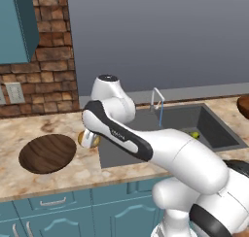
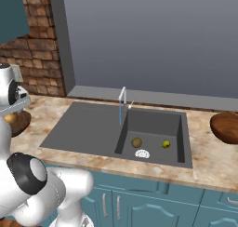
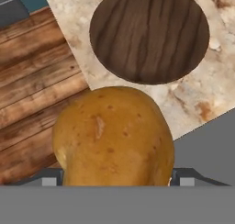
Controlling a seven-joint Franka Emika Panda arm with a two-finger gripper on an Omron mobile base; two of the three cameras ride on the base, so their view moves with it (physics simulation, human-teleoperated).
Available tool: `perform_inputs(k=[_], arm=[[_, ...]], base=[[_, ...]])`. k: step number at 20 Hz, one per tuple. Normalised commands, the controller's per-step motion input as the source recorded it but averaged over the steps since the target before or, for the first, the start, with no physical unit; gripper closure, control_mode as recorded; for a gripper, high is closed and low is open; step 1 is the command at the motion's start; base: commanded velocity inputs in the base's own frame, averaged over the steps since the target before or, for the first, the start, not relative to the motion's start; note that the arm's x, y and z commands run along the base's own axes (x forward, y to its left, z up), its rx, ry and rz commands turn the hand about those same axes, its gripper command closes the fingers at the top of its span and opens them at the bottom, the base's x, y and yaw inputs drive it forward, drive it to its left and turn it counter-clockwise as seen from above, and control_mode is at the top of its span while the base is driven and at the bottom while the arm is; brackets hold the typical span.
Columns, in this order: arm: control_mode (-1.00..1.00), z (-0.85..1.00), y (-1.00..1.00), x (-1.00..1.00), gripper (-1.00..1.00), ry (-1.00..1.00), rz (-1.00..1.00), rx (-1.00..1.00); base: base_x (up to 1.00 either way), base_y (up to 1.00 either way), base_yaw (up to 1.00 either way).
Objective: Pick the potatos from the sink and place them in one bowl. Place the pear in the other bowl. Then turn off the sink faucet.
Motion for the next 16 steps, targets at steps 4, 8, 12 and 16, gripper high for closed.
perform_inputs(k=[4,8,12,16], arm=[[-1.00,0.04,0.45,0.00,1.00,0.00,0.01,0.00],[-1.00,0.00,0.41,0.05,1.00,0.00,0.00,0.00],[-1.00,0.00,0.19,0.03,1.00,-0.03,0.00,0.00],[-1.00,-0.01,0.13,0.05,1.00,-0.17,0.00,-0.04]], base=[[0.00,0.00,0.00],[0.00,0.00,0.00],[0.00,0.00,0.00],[0.00,0.00,0.00]])
